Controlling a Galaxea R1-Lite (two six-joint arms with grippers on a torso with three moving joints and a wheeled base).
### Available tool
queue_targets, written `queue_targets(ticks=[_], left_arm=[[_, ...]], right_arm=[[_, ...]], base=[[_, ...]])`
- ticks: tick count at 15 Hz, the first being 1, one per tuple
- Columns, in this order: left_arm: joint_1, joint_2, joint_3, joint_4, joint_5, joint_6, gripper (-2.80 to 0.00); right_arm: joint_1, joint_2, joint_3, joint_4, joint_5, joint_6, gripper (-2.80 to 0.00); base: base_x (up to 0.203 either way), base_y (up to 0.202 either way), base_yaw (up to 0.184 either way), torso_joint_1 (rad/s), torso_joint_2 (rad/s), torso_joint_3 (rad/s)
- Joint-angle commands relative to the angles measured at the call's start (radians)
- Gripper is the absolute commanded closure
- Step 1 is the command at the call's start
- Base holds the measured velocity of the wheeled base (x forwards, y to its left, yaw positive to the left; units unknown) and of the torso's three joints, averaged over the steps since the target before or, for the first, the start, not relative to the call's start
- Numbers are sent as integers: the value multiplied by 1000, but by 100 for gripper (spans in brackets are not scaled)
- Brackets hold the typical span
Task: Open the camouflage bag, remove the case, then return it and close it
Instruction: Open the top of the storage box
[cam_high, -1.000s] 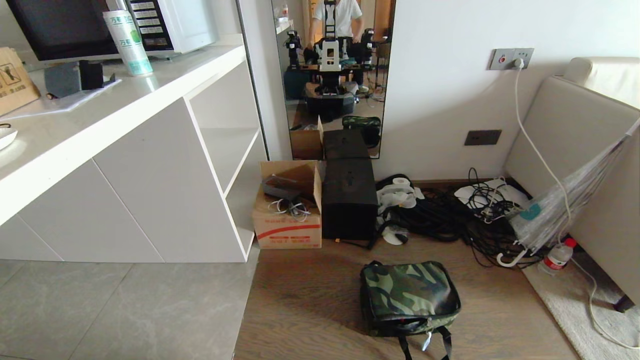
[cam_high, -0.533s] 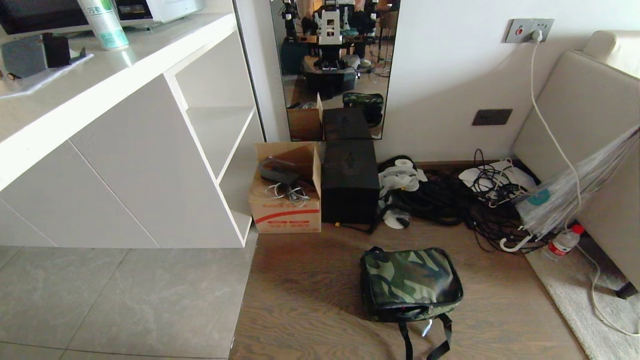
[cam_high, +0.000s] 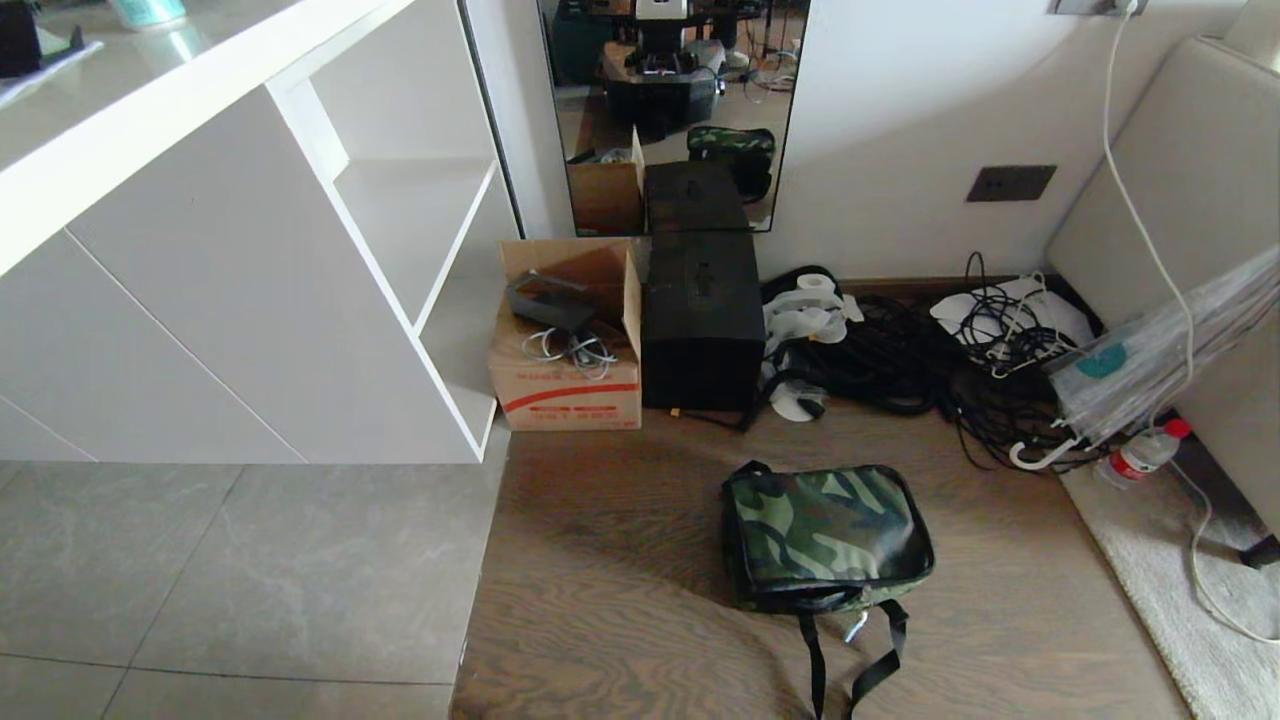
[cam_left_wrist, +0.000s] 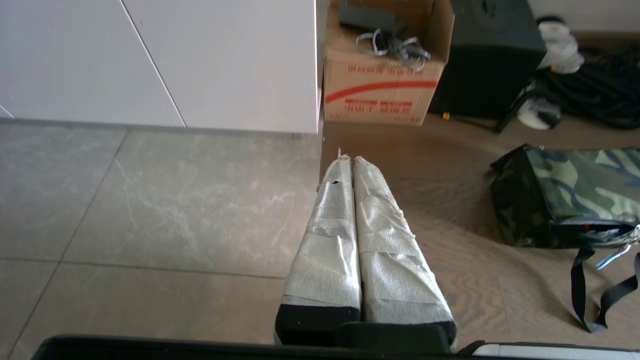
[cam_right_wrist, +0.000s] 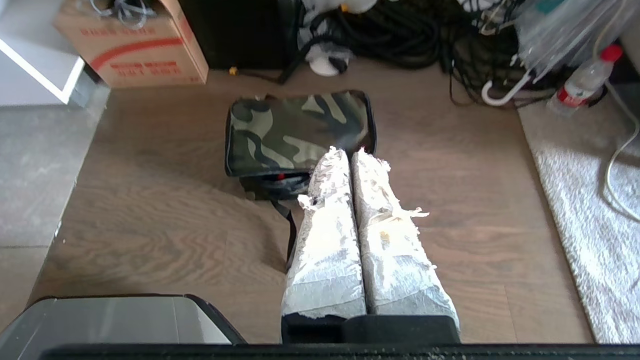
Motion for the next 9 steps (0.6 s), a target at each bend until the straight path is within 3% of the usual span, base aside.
queue_targets(ticks=[1, 9], left_arm=[[0, 2, 0, 0, 1, -1, 0], [0, 2, 0, 0, 0, -1, 0]], right_arm=[[0, -1, 0, 1, 0, 0, 0], [0, 0, 0, 1, 0, 0, 0]], base=[[0, 0, 0, 2, 2, -199], [0, 0, 0, 2, 2, -197]])
